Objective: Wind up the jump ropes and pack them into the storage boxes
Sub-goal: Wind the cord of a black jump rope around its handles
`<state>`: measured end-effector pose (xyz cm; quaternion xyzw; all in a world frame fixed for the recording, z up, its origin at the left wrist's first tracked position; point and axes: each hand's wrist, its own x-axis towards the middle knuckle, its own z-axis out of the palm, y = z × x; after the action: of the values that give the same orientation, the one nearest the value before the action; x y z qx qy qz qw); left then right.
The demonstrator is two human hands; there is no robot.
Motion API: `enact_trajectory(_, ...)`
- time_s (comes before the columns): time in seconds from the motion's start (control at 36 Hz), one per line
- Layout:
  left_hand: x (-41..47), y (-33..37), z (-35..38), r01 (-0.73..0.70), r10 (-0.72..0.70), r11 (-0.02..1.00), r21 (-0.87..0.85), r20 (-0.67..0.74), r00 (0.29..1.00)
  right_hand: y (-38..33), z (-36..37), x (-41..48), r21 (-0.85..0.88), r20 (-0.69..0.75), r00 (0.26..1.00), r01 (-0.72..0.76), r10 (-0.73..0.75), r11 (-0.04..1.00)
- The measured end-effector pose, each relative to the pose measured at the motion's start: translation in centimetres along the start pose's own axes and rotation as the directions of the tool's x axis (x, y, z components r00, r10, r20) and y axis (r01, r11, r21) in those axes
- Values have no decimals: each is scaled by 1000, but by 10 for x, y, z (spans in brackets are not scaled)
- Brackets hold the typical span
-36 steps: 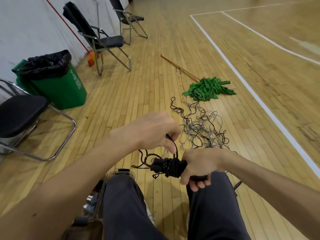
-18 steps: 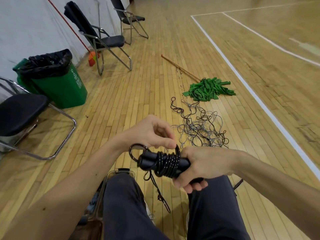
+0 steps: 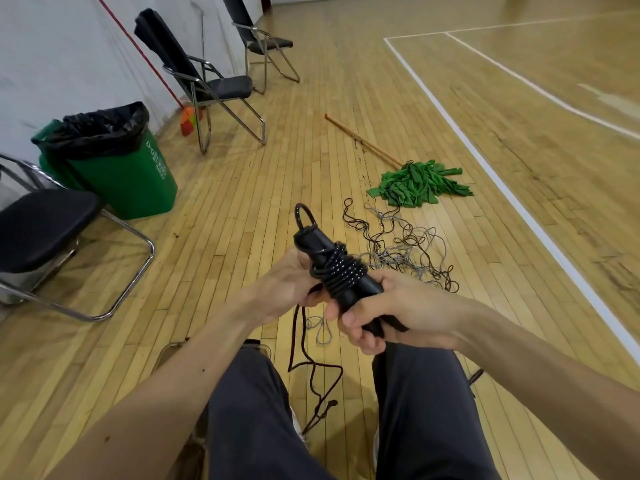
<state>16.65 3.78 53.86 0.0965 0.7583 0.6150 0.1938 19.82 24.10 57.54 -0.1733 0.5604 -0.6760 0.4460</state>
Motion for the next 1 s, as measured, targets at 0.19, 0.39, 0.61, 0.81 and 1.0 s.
enact_trajectory(0.19,-8,22,13,-38,37,999,-23,-22,999,0,2,2,75,-89,996,19,-12,997)
enact_trajectory(0.39,-5,21,10,-53,54,999,6,-97,994,2,3,4,33,-173,985,-9,15,999)
enact_trajectory(0.61,-7,20,16,24,-19,999,24,-181,983,9,6,8,29,-351,934,77,-62,997)
enact_trajectory(0.81,-9,19,14,-5,9,999,44,-82,997,5,-4,5,125,-348,937,75,-27,989)
enact_trajectory(1.0,-12,14,18,19,-24,994,105,38,999,-2,-24,2,130,-457,889,88,-19,988)
